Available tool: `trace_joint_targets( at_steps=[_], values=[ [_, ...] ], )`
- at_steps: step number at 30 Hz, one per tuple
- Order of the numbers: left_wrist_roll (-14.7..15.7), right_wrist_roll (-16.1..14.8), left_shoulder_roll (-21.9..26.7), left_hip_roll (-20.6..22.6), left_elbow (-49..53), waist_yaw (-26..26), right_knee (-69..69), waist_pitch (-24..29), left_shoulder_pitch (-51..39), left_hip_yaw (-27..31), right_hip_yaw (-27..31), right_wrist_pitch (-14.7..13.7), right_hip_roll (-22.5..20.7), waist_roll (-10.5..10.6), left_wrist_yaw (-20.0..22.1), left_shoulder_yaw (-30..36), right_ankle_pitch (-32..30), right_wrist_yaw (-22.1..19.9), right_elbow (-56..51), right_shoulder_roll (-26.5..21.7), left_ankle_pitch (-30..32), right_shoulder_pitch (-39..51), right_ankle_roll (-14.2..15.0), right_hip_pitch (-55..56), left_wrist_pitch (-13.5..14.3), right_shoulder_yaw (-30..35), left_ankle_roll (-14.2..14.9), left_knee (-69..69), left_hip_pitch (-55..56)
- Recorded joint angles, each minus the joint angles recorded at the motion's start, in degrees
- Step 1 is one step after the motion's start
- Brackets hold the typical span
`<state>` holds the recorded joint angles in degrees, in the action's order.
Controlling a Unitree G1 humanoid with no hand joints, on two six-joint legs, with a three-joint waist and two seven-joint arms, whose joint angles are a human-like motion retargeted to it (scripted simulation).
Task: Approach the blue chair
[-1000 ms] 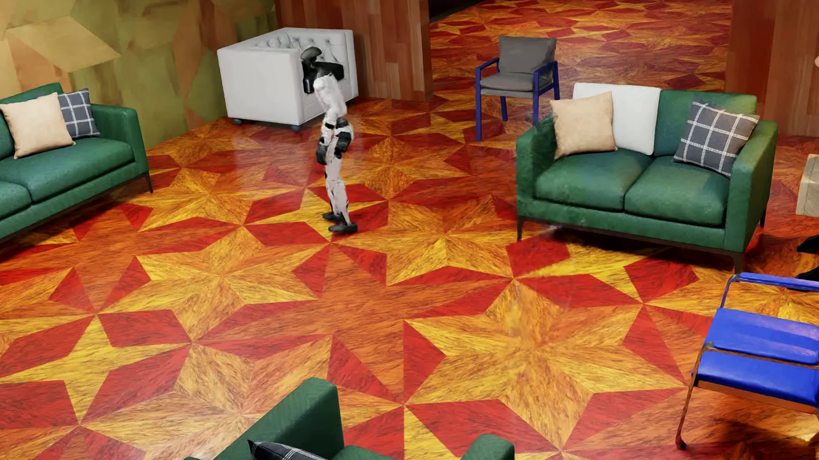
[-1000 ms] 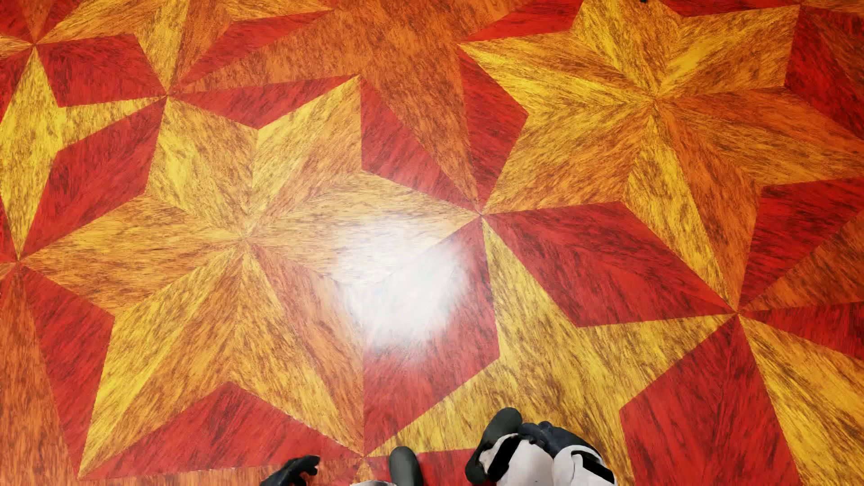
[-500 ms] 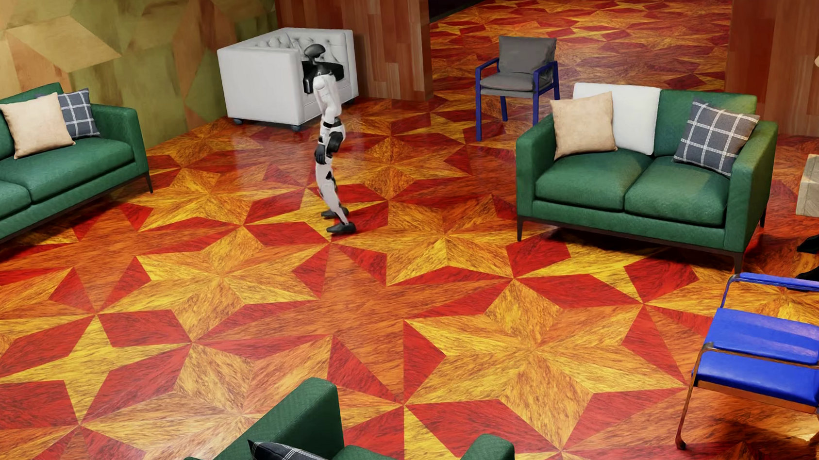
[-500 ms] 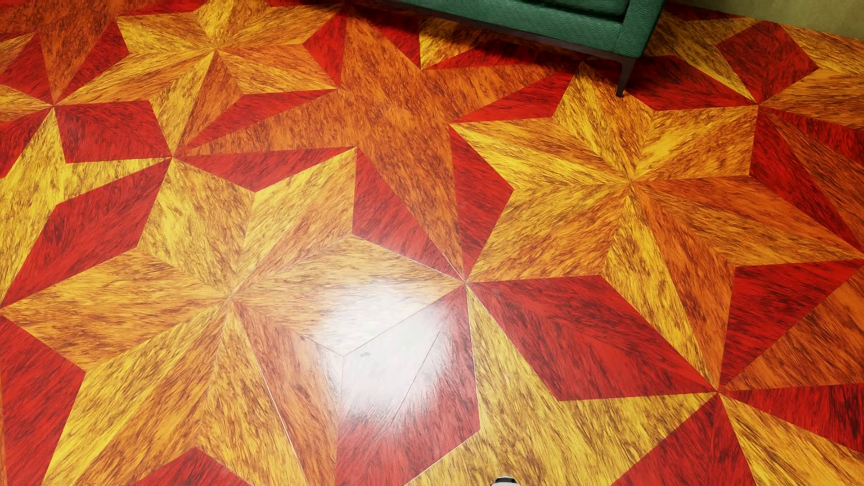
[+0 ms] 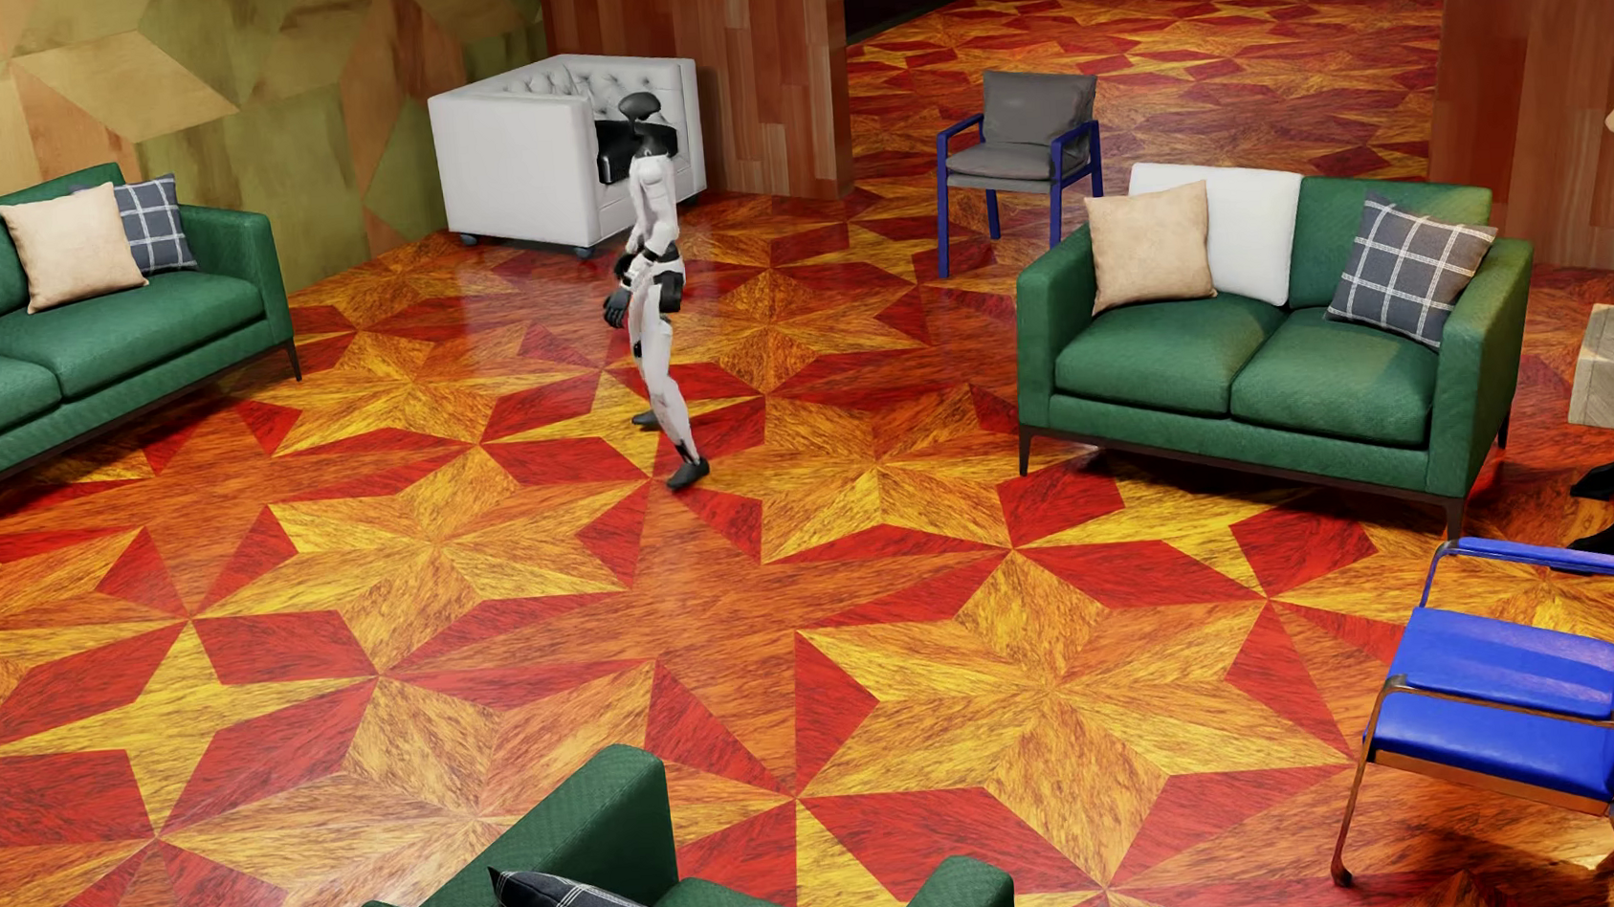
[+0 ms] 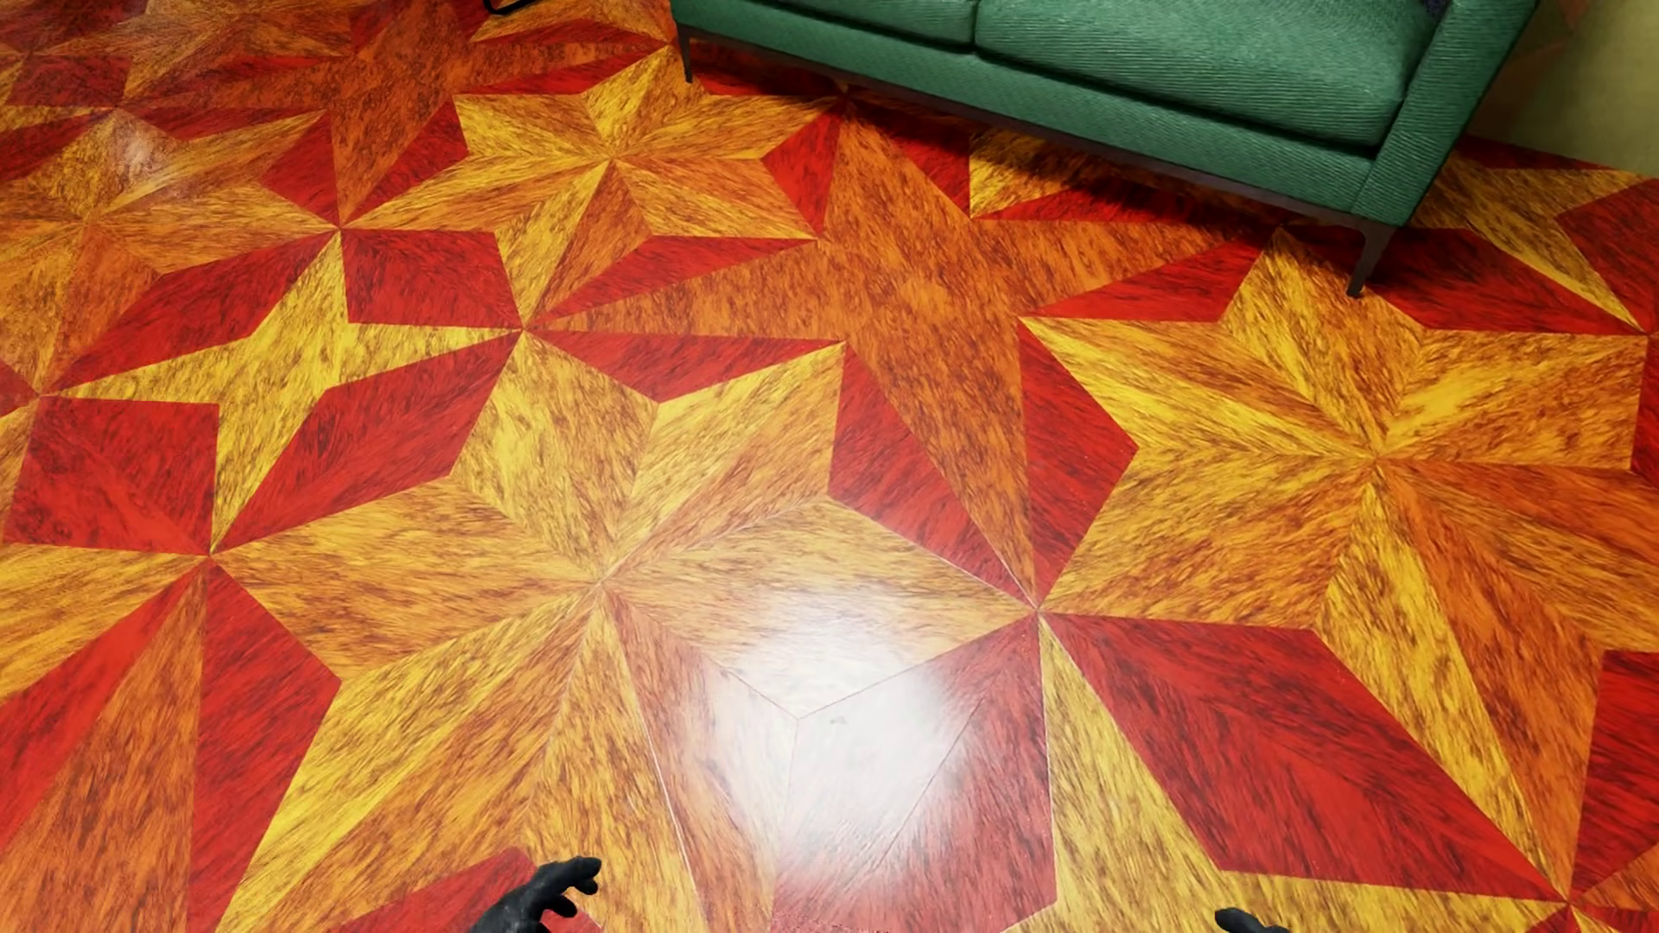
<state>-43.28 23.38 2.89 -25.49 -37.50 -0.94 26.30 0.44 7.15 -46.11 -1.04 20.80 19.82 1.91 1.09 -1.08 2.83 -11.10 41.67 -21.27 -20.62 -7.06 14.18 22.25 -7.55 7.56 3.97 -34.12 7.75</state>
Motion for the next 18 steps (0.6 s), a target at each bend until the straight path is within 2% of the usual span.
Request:
trace_joint_targets(
  at_steps=[1,2,3,4,5,6,7,8,10,12,15,17,18],
  values=[
    [0.35,-0.3,-0.61,3.68,1.42,-0.23,2.17,0.36,0.29,2.16,-1.38,1.78,4.19,-0.43,-0.27,1.51,-3.52,0.38,1.91,1.41,-1.32,-1.21,0.09,0.8,1.69,-0.99,-1.35,-0.03,1.13],
    [0.9,0.76,-1.14,7.96,3.06,-0.36,5.28,0.82,1.07,4.17,-2.12,2.86,8.51,-0.9,-0.32,2.59,-7.73,2.85,4.11,1.96,-2.28,-2.56,-0.1,2.03,3.15,0.22,-3.02,0.82,1.57],
    [1.79,3.26,-1.45,12.03,4.6,-0.46,9.0,1.38,1.84,6.16,-5.07,2.87,13.54,-1.53,-0.23,3.15,-12.1,6.84,6.23,2.13,-3.07,-3.84,-2.16,3.35,4.19,3.35,-4.69,1.64,1.73],
    [3.16,6.1,-1.41,15.19,5.7,-0.33,12.99,1.9,2.49,8.53,-8.78,2.13,18.21,-2.26,-0.19,2.68,-12.93,10.89,8.07,2.89,-4.0,-4.9,-9.36,4.5,4.18,6.69,-5.95,1.7,2.19],
    [4.6,7.8,-1.37,17.8,6.32,0.31,17.85,2.36,2.97,11.23,-8.44,1.53,18.89,-2.83,0.16,1.36,-9.04,13.22,8.74,4.21,-4.95,-5.97,-14.38,5.79,3.28,8.63,-6.57,1.49,2.82],
    [5.93,8.2,-1.55,20.14,7.24,1.18,23.41,2.76,3.88,14.01,-4.71,1.6,16.0,-3.14,0.96,-0.49,-4.54,14.47,9.67,6.56,-5.68,-6.4,-14.37,7.79,2.33,8.38,-6.67,1.8,3.19],
    [7.75,7.76,-1.63,22.28,8.04,1.93,28.4,3.04,4.49,16.56,-0.46,1.92,11.06,-3.31,2.06,-2.64,-2.34,14.71,9.36,8.95,-6.12,-7.13,-13.15,9.89,1.37,7.2,-6.34,2.8,3.21],
    [9.4,7.42,-1.35,24.19,8.79,2.47,32.41,3.18,4.91,18.9,2.48,1.9,5.54,-3.41,2.76,-4.31,-1.45,14.11,8.39,11.13,-6.24,-7.76,-11.09,12.0,0.82,5.77,-5.86,4.22,3.2],
    [12.08,7.58,0.18,27.75,10.14,3.18,36.79,3.08,4.74,23.49,3.46,0.62,-3.89,-3.6,2.35,-6.29,0.09,12.78,5.01,14.29,-6.24,-9.36,-5.46,16.06,0.39,2.99,-5.0,7.0,3.42],
    [11.8,8.81,1.69,31.98,12.13,3.86,37.03,2.9,3.4,29.5,2.31,-0.93,-12.13,-3.77,1.83,-6.78,0.04,11.54,0.91,15.16,-5.53,-11.68,-3.35,19.86,0.38,0.52,-5.97,9.28,3.86],
    [11.41,12.2,2.35,39.99,12.13,4.81,28.49,2.65,-3.7,41.51,3.09,-1.93,-24.05,-4.2,2.27,-3.19,-0.03,8.98,-5.28,13.59,-4.86,-16.75,-0.06,23.49,0.73,-2.52,-9.79,9.03,5.13],
    [8.76,13.7,2.38,45.17,10.34,4.79,14.1,2.15,-8.49,49.76,5.55,-1.65,-31.57,-4.46,1.86,2.05,-0.11,9.15,-7.45,11.8,-4.79,-21.01,0.02,21.7,1.4,-4.49,-11.86,8.67,4.55],
    [6.77,14.43,2.24,47.39,9.16,4.69,6.29,1.72,-10.23,53.6,6.17,-0.92,-33.05,-4.5,1.42,4.71,-0.49,10.41,-7.57,10.8,-4.47,-22.6,0.05,19.63,1.47,-5.53,-13.22,8.93,3.63]
  ],
)
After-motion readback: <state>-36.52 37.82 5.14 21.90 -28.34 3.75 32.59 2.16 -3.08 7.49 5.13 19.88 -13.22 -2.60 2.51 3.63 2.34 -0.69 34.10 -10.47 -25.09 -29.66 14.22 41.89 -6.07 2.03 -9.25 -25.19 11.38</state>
